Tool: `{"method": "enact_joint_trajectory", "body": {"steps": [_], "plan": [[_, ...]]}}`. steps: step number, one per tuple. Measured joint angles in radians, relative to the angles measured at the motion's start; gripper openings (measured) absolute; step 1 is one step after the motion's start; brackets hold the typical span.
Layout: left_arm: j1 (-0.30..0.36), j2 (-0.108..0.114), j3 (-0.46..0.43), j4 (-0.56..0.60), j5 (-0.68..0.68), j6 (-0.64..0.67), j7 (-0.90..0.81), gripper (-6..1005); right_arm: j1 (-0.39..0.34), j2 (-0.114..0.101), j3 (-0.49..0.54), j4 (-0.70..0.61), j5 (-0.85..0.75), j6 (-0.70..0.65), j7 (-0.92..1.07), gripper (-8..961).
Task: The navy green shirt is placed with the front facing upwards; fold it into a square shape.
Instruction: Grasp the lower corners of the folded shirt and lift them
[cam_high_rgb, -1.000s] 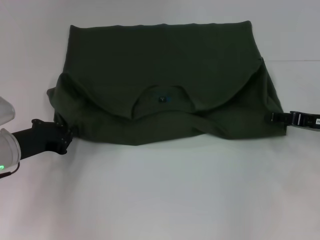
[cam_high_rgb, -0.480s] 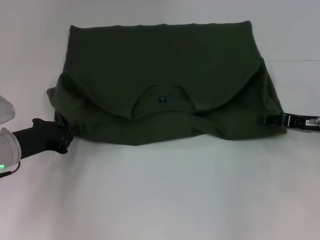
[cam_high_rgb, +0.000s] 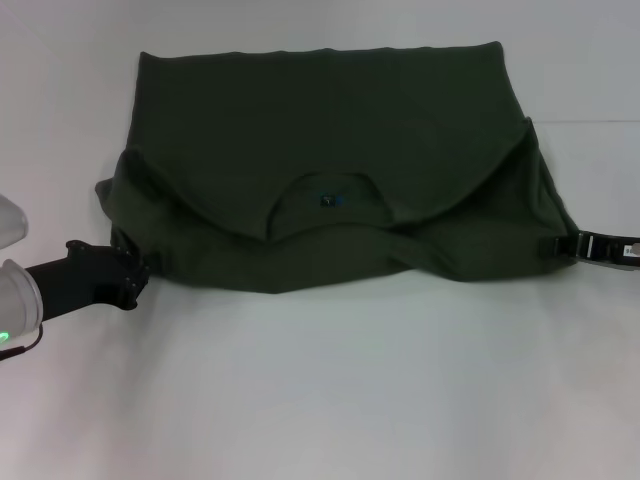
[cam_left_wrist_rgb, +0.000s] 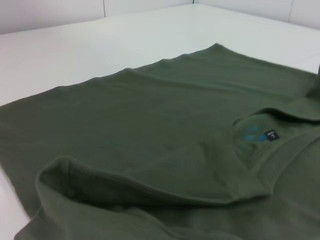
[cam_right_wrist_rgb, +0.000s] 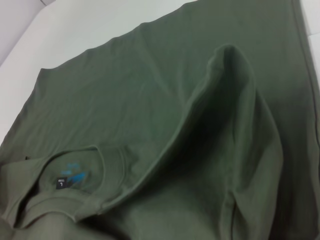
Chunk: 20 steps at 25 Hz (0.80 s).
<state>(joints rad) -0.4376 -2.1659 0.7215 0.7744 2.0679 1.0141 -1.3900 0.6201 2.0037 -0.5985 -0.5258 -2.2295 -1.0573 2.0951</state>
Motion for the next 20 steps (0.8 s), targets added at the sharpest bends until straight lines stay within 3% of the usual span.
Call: {"method": "enact_joint_trajectory", "body": {"steps": [5, 12, 20], "plan": [[0.022, 0.002, -0.01, 0.037, 0.003, 0.078, -0.048, 39, -0.028, -0.012, 0.003, -0.009, 0.026, -0.032, -0.03, 46], [0.085, 0.001, -0.053, 0.106, 0.003, 0.176, -0.073, 39, -0.093, -0.028, 0.028, -0.019, 0.063, -0.105, -0.1, 47], [0.128, 0.0, -0.132, 0.117, 0.004, 0.296, -0.066, 40, -0.165, -0.032, 0.112, -0.02, 0.073, -0.26, -0.213, 46]]}}
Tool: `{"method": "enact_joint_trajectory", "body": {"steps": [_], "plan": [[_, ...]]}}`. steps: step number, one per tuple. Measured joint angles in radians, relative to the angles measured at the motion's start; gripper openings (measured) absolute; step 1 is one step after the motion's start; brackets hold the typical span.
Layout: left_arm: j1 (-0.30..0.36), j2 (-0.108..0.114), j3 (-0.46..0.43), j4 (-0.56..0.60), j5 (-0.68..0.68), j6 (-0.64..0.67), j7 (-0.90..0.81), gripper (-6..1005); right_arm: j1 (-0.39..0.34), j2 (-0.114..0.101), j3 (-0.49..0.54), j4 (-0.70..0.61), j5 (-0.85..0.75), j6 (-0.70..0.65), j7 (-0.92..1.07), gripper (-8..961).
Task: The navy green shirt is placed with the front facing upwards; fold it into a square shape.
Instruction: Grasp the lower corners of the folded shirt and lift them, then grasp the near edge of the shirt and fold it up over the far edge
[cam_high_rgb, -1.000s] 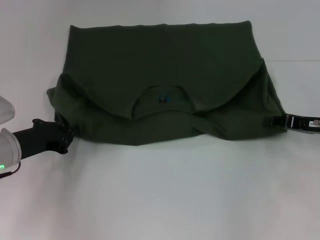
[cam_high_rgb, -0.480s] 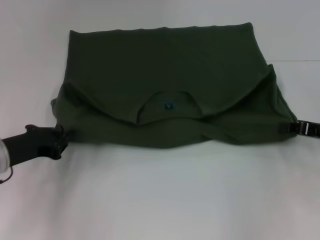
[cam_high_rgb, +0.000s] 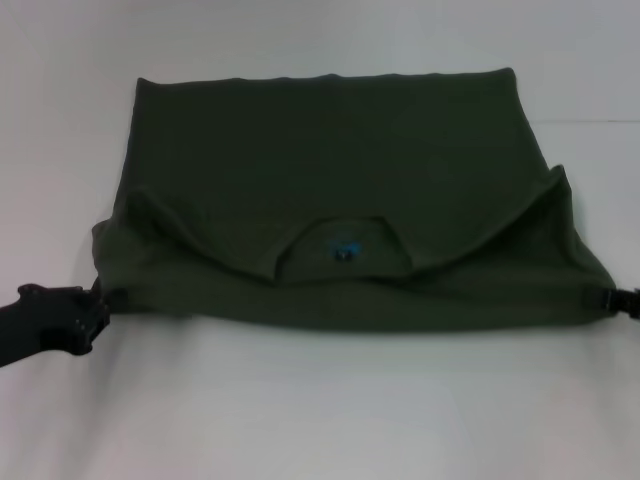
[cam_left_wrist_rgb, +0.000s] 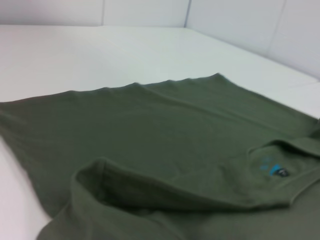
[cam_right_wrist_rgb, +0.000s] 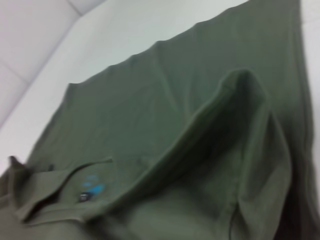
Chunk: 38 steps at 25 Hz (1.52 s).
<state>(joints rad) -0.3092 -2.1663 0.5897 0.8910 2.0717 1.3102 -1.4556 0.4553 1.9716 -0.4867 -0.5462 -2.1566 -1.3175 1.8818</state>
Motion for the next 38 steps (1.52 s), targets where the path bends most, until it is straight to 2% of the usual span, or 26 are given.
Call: {"method": "enact_joint_trajectory", "body": {"steps": [7, 13, 20, 21, 30, 38], "plan": [[0.052, 0.0, -0.047, 0.03, 0.002, 0.179, -0.004, 40, -0.096, 0.004, 0.057, 0.0, 0.0, -0.203, -0.122, 47], [0.089, 0.002, -0.165, 0.041, 0.038, 0.387, -0.01, 40, -0.187, 0.006, 0.064, 0.0, -0.007, -0.333, -0.211, 46], [0.119, 0.004, -0.263, 0.049, 0.097, 0.528, -0.032, 39, -0.274, 0.005, 0.063, 0.0, -0.021, -0.418, -0.299, 47], [0.126, 0.006, -0.291, 0.049, 0.127, 0.578, -0.039, 39, -0.281, 0.005, 0.064, 0.0, -0.028, -0.432, -0.311, 47], [0.144, 0.003, -0.311, 0.043, 0.274, 0.671, -0.066, 39, -0.31, 0.0, 0.074, -0.023, -0.089, -0.507, -0.35, 47], [0.154, 0.002, -0.311, 0.039, 0.308, 0.681, -0.083, 39, -0.308, -0.013, 0.086, -0.039, -0.09, -0.536, -0.343, 46]]}}
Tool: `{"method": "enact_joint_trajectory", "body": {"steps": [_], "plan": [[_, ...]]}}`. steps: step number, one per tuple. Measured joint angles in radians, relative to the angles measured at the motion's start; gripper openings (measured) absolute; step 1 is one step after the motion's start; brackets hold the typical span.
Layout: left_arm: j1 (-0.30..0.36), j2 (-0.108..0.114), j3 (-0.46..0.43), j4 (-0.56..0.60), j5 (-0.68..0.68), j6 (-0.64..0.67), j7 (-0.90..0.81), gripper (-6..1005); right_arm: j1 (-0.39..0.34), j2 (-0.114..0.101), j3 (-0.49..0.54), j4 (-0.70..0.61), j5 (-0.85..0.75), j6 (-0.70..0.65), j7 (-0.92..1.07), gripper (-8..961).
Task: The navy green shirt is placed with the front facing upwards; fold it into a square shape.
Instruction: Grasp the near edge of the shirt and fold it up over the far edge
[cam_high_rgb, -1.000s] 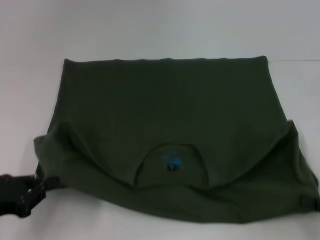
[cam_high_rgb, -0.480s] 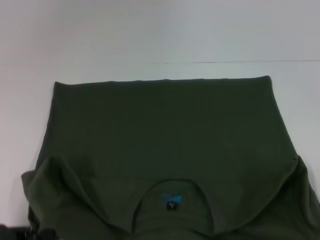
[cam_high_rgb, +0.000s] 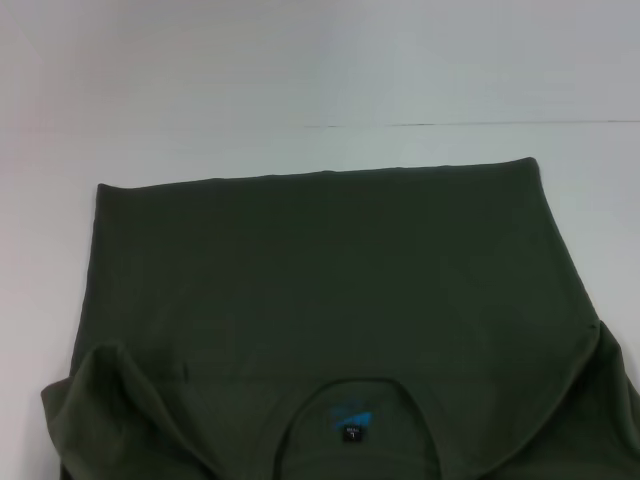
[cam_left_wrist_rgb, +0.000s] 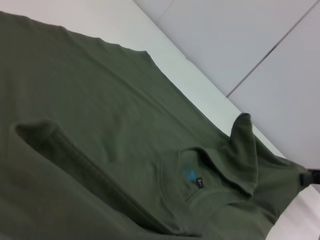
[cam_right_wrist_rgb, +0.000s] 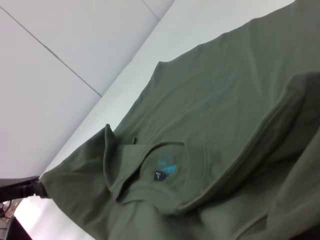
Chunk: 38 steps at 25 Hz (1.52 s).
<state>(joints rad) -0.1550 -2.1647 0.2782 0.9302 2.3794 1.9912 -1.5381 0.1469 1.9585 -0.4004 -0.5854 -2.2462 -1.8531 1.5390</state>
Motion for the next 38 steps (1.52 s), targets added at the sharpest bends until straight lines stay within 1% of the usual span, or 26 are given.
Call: {"method": "enact_joint_trajectory", "body": {"steps": [3, 5, 7, 9, 12, 14, 17, 20, 22, 24, 27, 31, 33, 38], "plan": [[-0.001, 0.0, -0.001, 0.0, 0.003, 0.003, -0.01, 39, 0.002, -0.002, 0.023, -0.009, 0.001, -0.009, 0.004, 46], [-0.008, 0.002, -0.017, 0.0, -0.001, 0.003, -0.017, 39, 0.007, -0.002, 0.059, -0.02, 0.005, -0.023, 0.005, 47], [-0.026, 0.007, -0.045, 0.0, -0.009, 0.001, -0.024, 39, 0.024, -0.003, 0.107, -0.031, 0.008, -0.037, 0.005, 47], [-0.058, 0.015, -0.071, 0.0, -0.017, -0.006, -0.034, 39, 0.052, -0.004, 0.149, -0.035, 0.009, -0.043, 0.004, 47], [-0.134, 0.036, -0.122, -0.006, -0.023, -0.063, -0.069, 40, 0.116, -0.011, 0.197, -0.036, 0.009, -0.022, 0.028, 47], [-0.193, 0.054, -0.148, -0.035, -0.028, -0.124, -0.09, 41, 0.161, -0.013, 0.219, -0.035, 0.009, 0.017, 0.052, 47], [-0.286, 0.084, -0.152, -0.101, -0.034, -0.216, -0.103, 43, 0.238, -0.014, 0.238, -0.027, 0.01, 0.095, 0.071, 47], [-0.371, 0.098, -0.143, -0.154, -0.034, -0.332, -0.109, 44, 0.314, -0.011, 0.24, -0.024, 0.01, 0.171, 0.082, 46], [-0.422, 0.102, -0.124, -0.181, -0.034, -0.425, -0.12, 46, 0.36, -0.007, 0.236, -0.019, 0.01, 0.236, 0.093, 46], [-0.458, 0.101, -0.092, -0.198, -0.034, -0.517, -0.137, 47, 0.402, -0.005, 0.227, -0.001, 0.01, 0.3, 0.096, 46], [-0.498, 0.093, -0.04, -0.214, -0.034, -0.683, -0.169, 49, 0.458, -0.005, 0.204, 0.037, 0.01, 0.41, 0.093, 46], [-0.525, 0.088, -0.003, -0.241, -0.038, -0.831, -0.182, 51, 0.53, -0.003, 0.159, 0.099, 0.01, 0.58, 0.089, 46], [-0.54, 0.085, 0.008, -0.255, -0.044, -0.906, -0.178, 53, 0.557, 0.003, 0.139, 0.124, 0.01, 0.655, 0.088, 47], [-0.566, 0.076, 0.052, -0.265, -0.048, -1.052, -0.176, 56, 0.618, 0.036, 0.111, 0.146, 0.011, 0.835, 0.069, 47]]}}
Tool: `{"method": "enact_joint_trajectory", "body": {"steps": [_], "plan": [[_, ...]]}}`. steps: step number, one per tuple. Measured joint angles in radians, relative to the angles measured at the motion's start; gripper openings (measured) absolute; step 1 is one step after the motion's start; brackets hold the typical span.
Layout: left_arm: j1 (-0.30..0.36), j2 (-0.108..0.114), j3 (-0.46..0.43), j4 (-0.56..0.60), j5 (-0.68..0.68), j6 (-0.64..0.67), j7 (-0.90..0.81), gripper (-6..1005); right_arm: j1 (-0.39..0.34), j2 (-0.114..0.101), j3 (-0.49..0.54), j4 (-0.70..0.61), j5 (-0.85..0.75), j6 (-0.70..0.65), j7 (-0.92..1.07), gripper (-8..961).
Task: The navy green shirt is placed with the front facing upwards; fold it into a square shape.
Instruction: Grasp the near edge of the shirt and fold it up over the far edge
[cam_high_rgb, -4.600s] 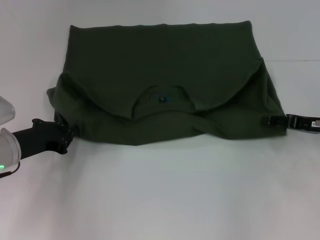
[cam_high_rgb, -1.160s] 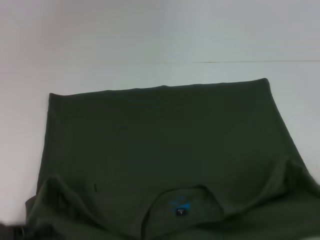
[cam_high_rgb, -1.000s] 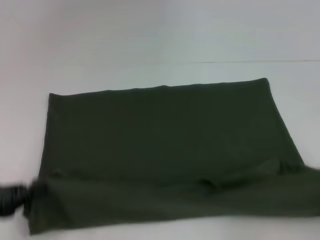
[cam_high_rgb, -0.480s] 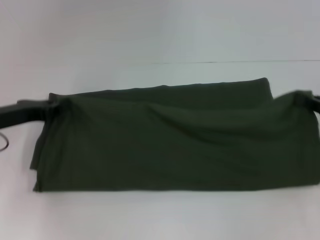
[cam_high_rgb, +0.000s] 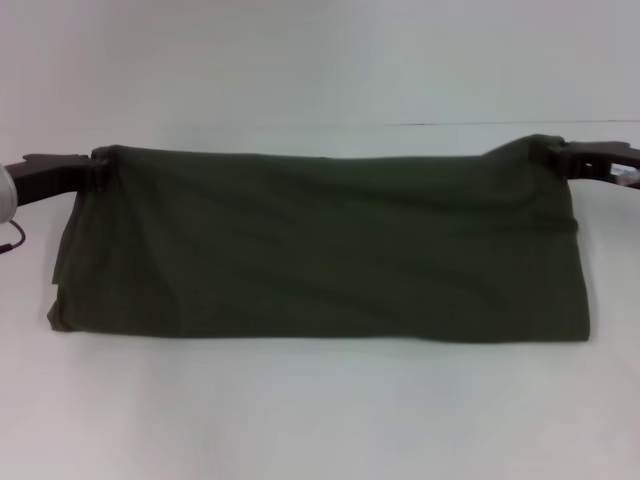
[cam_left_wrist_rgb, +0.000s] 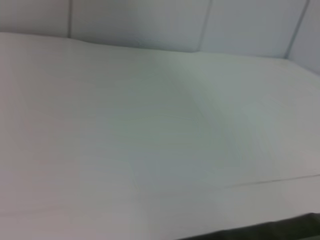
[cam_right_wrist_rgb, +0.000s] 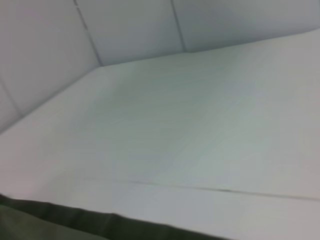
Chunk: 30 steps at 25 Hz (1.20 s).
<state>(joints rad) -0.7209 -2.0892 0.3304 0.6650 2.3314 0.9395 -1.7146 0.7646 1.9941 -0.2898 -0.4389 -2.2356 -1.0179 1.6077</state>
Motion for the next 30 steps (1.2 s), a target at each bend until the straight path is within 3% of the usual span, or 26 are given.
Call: {"method": "enact_joint_trajectory", "body": {"steps": [6, 25, 30], "plan": [[-0.017, -0.011, 0.037, -0.005, -0.009, -0.113, 0.0, 60, 0.047, 0.021, -0.006, 0.007, 0.021, 0.104, -0.037, 46], [-0.038, -0.015, 0.089, -0.032, -0.059, -0.229, 0.001, 72, 0.065, 0.021, -0.02, 0.047, 0.068, 0.196, -0.076, 60], [-0.042, -0.026, 0.09, -0.035, -0.06, -0.264, 0.001, 75, 0.075, 0.025, -0.032, 0.056, 0.077, 0.242, -0.077, 92]]}}
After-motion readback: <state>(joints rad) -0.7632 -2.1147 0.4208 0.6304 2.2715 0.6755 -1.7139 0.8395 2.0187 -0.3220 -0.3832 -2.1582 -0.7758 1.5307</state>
